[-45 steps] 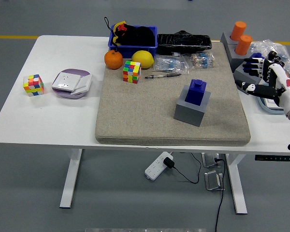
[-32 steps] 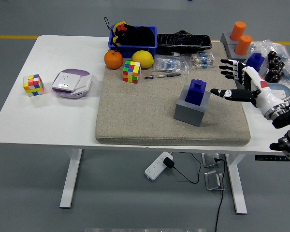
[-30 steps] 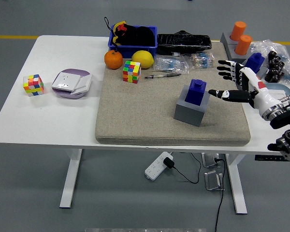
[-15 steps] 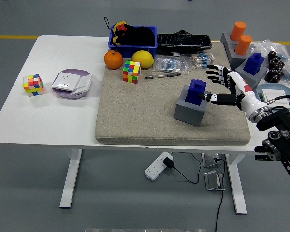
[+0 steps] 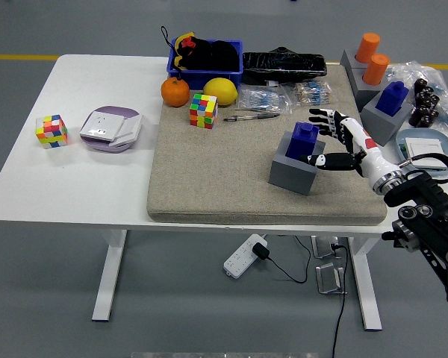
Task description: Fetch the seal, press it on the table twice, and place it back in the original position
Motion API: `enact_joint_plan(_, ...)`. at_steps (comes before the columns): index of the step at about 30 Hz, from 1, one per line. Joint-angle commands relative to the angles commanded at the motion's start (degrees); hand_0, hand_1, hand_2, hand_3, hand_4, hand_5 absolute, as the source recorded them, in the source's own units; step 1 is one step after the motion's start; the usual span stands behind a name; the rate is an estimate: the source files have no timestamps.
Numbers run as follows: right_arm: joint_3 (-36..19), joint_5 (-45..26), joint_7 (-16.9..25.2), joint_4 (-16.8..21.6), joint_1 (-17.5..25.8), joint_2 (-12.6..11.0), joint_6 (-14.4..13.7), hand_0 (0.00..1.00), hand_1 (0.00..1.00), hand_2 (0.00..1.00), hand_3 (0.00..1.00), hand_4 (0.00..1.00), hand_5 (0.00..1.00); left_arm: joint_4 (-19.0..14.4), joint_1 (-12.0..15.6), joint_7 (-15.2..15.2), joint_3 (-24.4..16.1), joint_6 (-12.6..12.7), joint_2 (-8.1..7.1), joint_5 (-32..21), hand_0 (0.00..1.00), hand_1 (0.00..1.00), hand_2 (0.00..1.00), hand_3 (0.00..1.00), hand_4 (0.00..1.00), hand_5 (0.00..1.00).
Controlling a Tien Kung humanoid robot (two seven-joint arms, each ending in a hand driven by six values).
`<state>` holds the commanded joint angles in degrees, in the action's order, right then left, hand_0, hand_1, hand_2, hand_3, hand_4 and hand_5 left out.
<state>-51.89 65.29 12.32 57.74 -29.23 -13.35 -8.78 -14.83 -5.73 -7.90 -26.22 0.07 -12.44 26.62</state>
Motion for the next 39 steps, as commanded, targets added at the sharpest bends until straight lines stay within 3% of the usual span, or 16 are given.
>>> enact_joint_plan(11, -0.6, 0.1, 0.3, 0.5, 1.1, -0.4, -0.6, 0.816, 0.766, 0.769, 0.783, 0.969, 0.002, 0.0, 0.0, 0.0, 0.7, 0.0, 0.05, -0.3, 0.720, 0.695, 0.687, 0.728, 0.636, 0.228)
enact_joint_plan(20, -3.1, 1.2, -0.4, 3.9, 2.6, -1.6, -0.3, 0.810, 0.769, 0.770, 0.788, 0.964, 0.002, 0.1, 0.1, 0.0, 1.1, 0.0, 0.02, -0.5, 0.720, 0.695, 0.687, 0.729, 0.637, 0.227)
enact_joint_plan(39, -4.4, 0.7, -0.4, 3.7, 4.5, -1.8, -0.6, 0.802, 0.758, 0.762, 0.781, 0.941, 0.002, 0.3, 0.7, 0.0, 0.3, 0.1, 0.34, -0.5, 0.720, 0.696, 0.687, 0.730, 0.637, 0.228)
